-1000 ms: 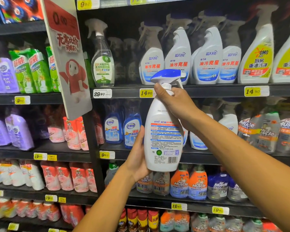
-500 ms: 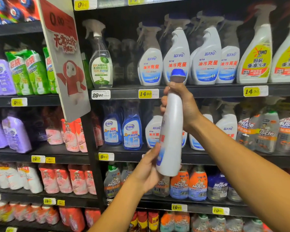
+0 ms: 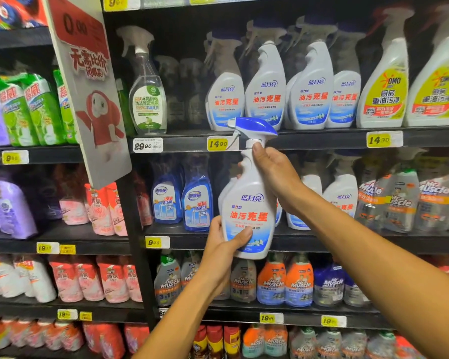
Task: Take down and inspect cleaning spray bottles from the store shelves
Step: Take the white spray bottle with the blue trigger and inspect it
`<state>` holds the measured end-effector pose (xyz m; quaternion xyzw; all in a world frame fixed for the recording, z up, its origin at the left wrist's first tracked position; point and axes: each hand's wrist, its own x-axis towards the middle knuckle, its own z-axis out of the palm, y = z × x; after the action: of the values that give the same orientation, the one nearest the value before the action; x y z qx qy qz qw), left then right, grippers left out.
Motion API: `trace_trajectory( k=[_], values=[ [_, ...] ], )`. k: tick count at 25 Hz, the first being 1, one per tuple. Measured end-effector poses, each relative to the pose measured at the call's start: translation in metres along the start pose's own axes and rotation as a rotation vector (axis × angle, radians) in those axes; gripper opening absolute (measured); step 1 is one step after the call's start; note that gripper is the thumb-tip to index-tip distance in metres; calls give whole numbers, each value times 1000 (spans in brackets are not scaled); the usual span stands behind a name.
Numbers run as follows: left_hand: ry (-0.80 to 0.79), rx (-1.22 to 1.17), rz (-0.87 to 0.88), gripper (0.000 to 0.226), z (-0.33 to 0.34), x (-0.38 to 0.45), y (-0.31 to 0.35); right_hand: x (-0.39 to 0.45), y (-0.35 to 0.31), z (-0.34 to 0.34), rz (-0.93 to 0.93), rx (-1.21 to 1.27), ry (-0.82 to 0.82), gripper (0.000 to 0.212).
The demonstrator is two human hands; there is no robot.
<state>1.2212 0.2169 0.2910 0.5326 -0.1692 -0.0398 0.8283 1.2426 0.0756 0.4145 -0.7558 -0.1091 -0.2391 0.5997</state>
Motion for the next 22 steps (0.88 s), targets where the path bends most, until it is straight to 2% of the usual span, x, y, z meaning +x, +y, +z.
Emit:
trace_trajectory(
  k=[3,7,10,12,14,17,20,22],
  values=[
    [-90,25,-16,59,-13,10,0,-1,1,-5,5,47,-35,34],
    [-27,320,76,48,-25,28,-2,-12,-5,-6,-131,121,-207,10],
    [12,496,198,59,-26,41,2,-25,-12,-5,-273,62,-323,26],
    [39,509,275,60,-25,51,7,-32,-11,-5,-345,29,-360,38],
    [85,479,357,47,-24,62,13,-40,-7,-7,-404,-34,-378,42],
    [120,580,469,31,-25,77,24,-48,-4,-7,-470,-67,-404,42],
    [129,616,507,12,-28,91,31,-51,-6,-7,-600,-121,-419,44],
    [162,623,512,19,-31,96,33,-50,-8,-7,-665,-146,-427,45]
  ],
)
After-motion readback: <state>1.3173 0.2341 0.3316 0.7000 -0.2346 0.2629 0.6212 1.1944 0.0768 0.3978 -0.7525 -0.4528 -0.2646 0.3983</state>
